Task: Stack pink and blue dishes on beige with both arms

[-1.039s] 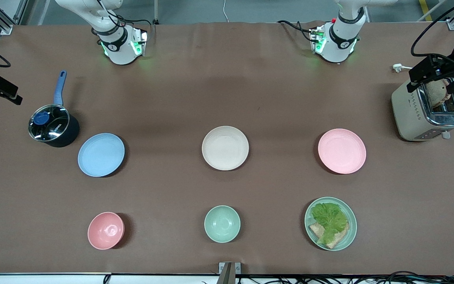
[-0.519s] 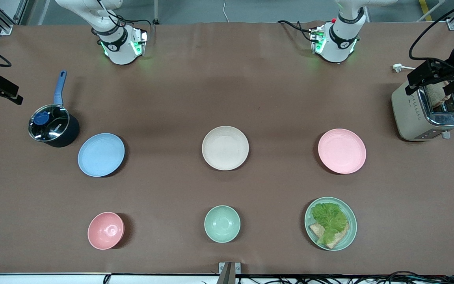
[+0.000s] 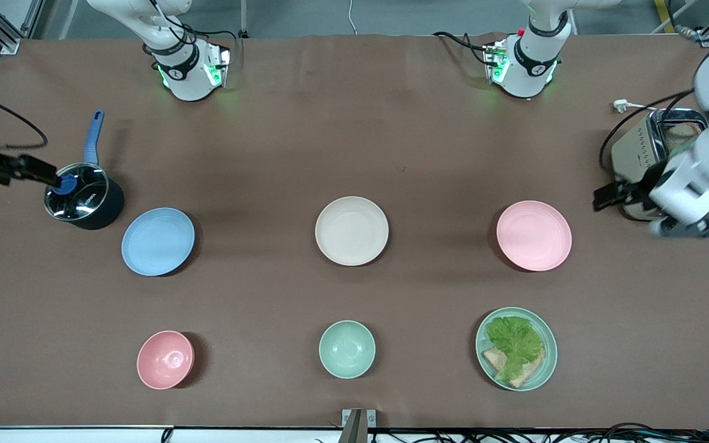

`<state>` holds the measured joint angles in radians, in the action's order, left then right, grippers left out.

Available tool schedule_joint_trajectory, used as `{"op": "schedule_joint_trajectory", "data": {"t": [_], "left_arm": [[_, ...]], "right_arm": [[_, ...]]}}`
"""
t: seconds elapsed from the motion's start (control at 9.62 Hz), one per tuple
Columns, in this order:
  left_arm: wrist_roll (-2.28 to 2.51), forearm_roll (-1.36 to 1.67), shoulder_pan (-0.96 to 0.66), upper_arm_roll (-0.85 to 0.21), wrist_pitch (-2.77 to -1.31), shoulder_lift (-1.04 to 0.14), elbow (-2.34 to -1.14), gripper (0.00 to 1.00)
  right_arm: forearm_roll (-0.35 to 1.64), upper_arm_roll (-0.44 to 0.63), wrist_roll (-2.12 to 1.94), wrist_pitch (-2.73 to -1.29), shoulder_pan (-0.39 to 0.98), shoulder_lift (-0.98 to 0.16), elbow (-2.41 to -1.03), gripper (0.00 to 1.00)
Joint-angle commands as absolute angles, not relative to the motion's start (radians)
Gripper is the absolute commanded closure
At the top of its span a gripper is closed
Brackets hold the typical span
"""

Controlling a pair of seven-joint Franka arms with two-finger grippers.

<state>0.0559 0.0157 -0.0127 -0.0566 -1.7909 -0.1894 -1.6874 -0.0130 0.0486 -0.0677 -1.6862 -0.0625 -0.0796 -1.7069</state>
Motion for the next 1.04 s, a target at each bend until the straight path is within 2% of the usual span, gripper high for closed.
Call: {"op": "schedule_joint_trajectory", "data": {"t": [0.0, 0.21, 0.62, 0.83, 0.94], "left_arm": [[0.015, 0.009, -0.005, -0.051, -1.995, -0.268, -1.822, 0.00], [-0.065, 0.011, 0.038, -0.032, -2.283, -0.294, -1.989, 0.00], [-0.115, 0.037, 0.040, -0.005, -2.567, -0.468, -2.066, 0.00], [-0.115, 0.038, 0.043, -0.003, -2.580, -0.447, -2.140, 0.11], [-0.117, 0.038, 0.048, -0.003, -2.580, -0.433, -2.170, 0.24]], "right_arm": [[0.050, 0.099, -0.156, -1.851, -0.078, -0.101, -1.863, 0.00], [0.142, 0.141, -0.260, -1.951, -0.086, -0.199, -1.903, 0.00], [0.283, 0.158, -0.483, -2.285, -0.089, -0.363, -2.052, 0.02], [0.345, 0.158, -0.561, -2.324, -0.100, -0.417, -2.057, 0.10], [0.369, 0.158, -0.569, -2.325, -0.098, -0.439, -2.057, 0.16]]}}
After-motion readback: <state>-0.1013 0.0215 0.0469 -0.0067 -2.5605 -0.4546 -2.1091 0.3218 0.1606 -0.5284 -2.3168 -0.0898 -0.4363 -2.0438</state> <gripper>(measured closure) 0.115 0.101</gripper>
